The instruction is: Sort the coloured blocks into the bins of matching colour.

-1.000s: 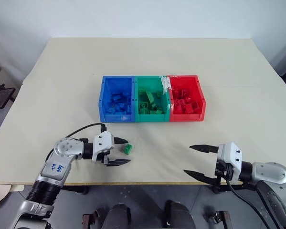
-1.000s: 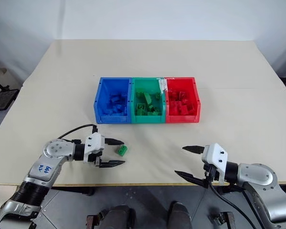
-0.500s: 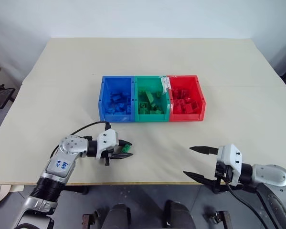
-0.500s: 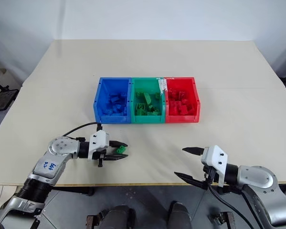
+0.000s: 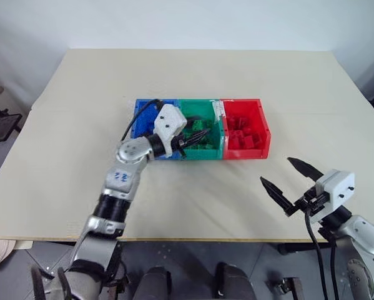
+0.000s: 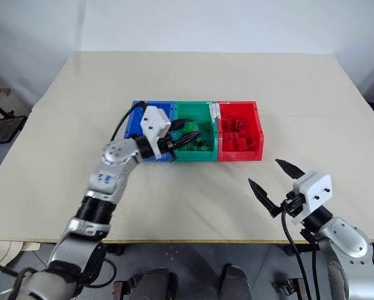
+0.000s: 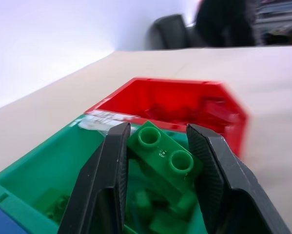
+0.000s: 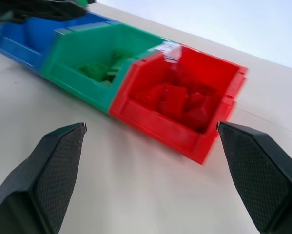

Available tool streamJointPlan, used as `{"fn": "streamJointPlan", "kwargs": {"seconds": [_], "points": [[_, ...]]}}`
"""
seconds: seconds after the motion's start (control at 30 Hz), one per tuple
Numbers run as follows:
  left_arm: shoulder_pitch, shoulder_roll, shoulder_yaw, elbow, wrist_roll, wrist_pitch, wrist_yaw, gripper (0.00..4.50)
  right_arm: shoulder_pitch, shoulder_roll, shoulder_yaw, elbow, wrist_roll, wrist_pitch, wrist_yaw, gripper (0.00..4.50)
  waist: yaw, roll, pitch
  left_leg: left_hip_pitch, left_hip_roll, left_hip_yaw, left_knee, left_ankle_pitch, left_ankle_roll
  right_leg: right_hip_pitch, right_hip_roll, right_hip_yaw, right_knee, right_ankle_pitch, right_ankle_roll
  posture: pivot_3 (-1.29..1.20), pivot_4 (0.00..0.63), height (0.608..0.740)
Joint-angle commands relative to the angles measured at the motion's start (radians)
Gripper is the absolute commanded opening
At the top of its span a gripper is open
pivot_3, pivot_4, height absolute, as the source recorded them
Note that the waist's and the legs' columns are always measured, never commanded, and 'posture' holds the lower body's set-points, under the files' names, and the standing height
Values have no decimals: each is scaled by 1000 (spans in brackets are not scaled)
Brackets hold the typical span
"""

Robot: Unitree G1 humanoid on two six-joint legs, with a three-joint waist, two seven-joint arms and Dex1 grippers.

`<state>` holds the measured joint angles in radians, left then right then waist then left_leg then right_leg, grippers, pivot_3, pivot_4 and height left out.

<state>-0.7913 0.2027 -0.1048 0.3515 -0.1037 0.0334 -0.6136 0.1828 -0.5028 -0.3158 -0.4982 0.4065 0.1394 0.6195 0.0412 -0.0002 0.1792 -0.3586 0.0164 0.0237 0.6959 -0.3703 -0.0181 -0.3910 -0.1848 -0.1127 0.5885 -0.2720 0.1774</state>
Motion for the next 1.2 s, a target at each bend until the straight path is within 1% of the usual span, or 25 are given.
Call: {"fn": "streamJointPlan", "kwargs": {"seconds": [0.03, 0.07, 0.13, 0.2, 0.33, 0.43, 0.5, 0.57, 0.67, 0.73, 0.8, 0.87, 0.93, 1.1, 1.2], "points": [[-111, -33, 12, 144, 36, -66, 68, 1480, 15, 4, 3, -64, -12, -22, -18, 4500, 0, 0, 0, 0, 0, 0, 0, 0, 0, 0, 0, 0, 0, 0, 0, 0, 150, 740], [-129, -36, 19, 171, 38, -78, 76, 1480, 18, 5, 6, -69, -14, -21, -20, 4500, 0, 0, 0, 0, 0, 0, 0, 0, 0, 0, 0, 0, -1, 0, 0, 0, 150, 740], [-142, -29, 22, 186, 30, -107, 48, 2228, 20, 11, 8, -77, 0, -7, -29, 4500, -2, 0, 0, 0, 0, 0, -1, 0, 0, 0, 0, 0, -1, 0, 0, 0, 150, 740], [-135, -17, 25, 166, 13, -111, 11, 2825, 17, 14, 12, -83, 8, -1, -35, 4500, -6, 0, 0, 0, 0, 0, -2, 0, 0, -1, 0, 0, -1, 0, 0, 0, 150, 740], [-48, 42, 45, 66, -45, -94, -99, 4033, -24, -5, 45, -100, 17, 26, -28, 4500, -21, 0, 0, 0, 0, 0, -3, 0, 0, -1, 0, 0, -1, 0, 0, 0, 150, 740], [74, 134, 70, -23, -88, -86, -197, 4033, -69, -23, 72, -100, 22, 45, -10, 4500, -34, 1, -1, 2, 0, 1, -5, 0, 0, -1, 0, 0, 0, 0, 0, 0, 150, 740], [172, 214, 101, -107, -130, -83, -265, 4033, -99, -42, 85, -84, 23, 49, 12, 4500, -40, 1, -1, 3, 1, 1, -6, 0, 0, -1, 0, 0, 1, 0, 0, 0, 150, 740], [240, 270, 119, -170, -156, -78, -306, 4033, -116, -64, 91, -67, 23, 49, 40, 4500, -42, 1, -1, 3, 1, 0, -6, 0, 0, -1, 0, 0, 1, 0, 0, 0, 150, 740], [380, 392, 196, -264, -203, -54, -364, 4033, -136, -117, 105, -31, 35, 52, 119, 4500, -35, 1, 0, 3, 1, 0, -5, 0, 0, -1, 0, 0, 0, 0, 0, 0, 150, 740], [452, 448, 237, -298, -228, -36, -389, 4033, -150, -141, 115, -6, 43, 50, 163, 4500, -33, 1, 0, 3, 1, 0, -5, 0, 0, -1, 0, 0, 0, 0, 0, 0, 150, 740], [549, 495, 303, -326, -251, -24, -392, 4033, -165, -182, 132, 38, 52, 48, 241, 4500, -33, 1, 0, 3, 1, 0, -5, 0, 0, -1, 0, 0, 0, 0, 0, 0, 150, 740], [634, 516, 352, -363, -261, -27, -383, 4033, -179, -219, 154, 95, 37, 21, 316, 4500, -34, 1, 0, 3, 1, 0, -5, 0, 0, -1, 0, 0, 0, 0, 0, 0, 150, 740], [684, 521, 371, -395, -259, -8, -361, 4033, -192, -227, 159, 142, 31, -6, 349, 4500, -27, 1, 0, 3, 1, 0, -5, 0, 0, -1, 0, 0, 0, 0, 0, 0, 150, 740], [779, 514, 418, -447, -255, 15, -306, 4033, -221, -220, 151, 245, 27, -67, 405, 4500, -18, 1, 0, 3, 1, 1, -4, 0, 0, 0, 0, 0, 0, 0, 0, 0, 150, 740], [825, 504, 431, -486, -250, 42, -261, 4033, -217, -199, 139, 307, 14, -121, 405, 4500, -19, 1, 0, 3, 1, 1, -5, -1, 0, 0, 0, 0, 0, 0, 0, 0, 150, 740]]}}
